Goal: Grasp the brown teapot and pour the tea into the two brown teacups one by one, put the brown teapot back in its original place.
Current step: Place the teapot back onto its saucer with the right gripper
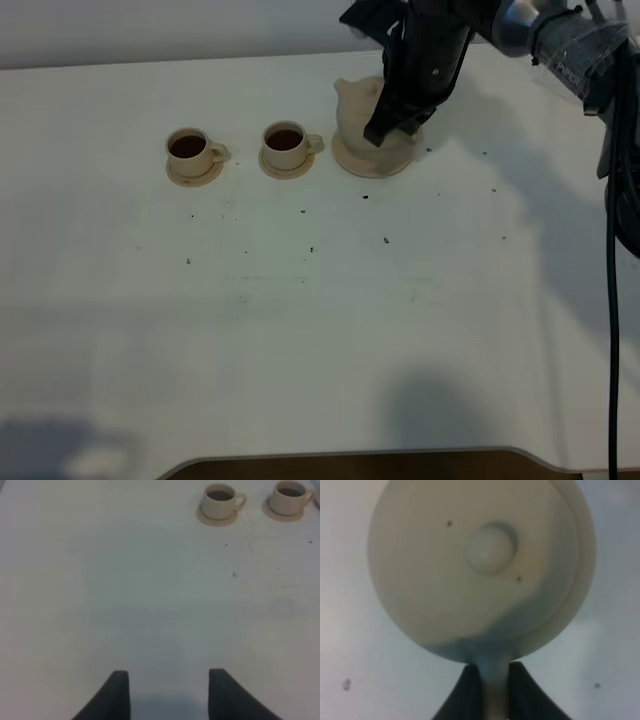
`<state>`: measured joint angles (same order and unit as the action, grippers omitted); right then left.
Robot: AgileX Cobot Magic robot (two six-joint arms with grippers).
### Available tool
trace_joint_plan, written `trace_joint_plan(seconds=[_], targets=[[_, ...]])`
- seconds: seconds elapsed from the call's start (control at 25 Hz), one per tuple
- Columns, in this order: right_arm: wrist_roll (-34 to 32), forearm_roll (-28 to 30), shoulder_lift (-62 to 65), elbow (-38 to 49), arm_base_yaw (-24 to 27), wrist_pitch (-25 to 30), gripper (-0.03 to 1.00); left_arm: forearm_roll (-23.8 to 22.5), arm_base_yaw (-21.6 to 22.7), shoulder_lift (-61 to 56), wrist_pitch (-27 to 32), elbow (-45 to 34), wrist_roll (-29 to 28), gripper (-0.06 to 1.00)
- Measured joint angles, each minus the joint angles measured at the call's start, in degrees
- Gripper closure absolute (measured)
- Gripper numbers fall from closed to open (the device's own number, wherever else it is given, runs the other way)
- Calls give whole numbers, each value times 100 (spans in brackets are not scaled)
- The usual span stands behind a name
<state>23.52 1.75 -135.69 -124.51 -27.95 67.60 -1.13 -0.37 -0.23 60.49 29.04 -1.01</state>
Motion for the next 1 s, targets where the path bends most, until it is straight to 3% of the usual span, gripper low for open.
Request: trace_joint_plan(seconds=[0.32,1.0], targets=[[25,164,0,445,0,-780,84,0,0,0,0,0,6,58],[-11,203,-256,452,58,-887,84,0,0,0,0,0,6,58]])
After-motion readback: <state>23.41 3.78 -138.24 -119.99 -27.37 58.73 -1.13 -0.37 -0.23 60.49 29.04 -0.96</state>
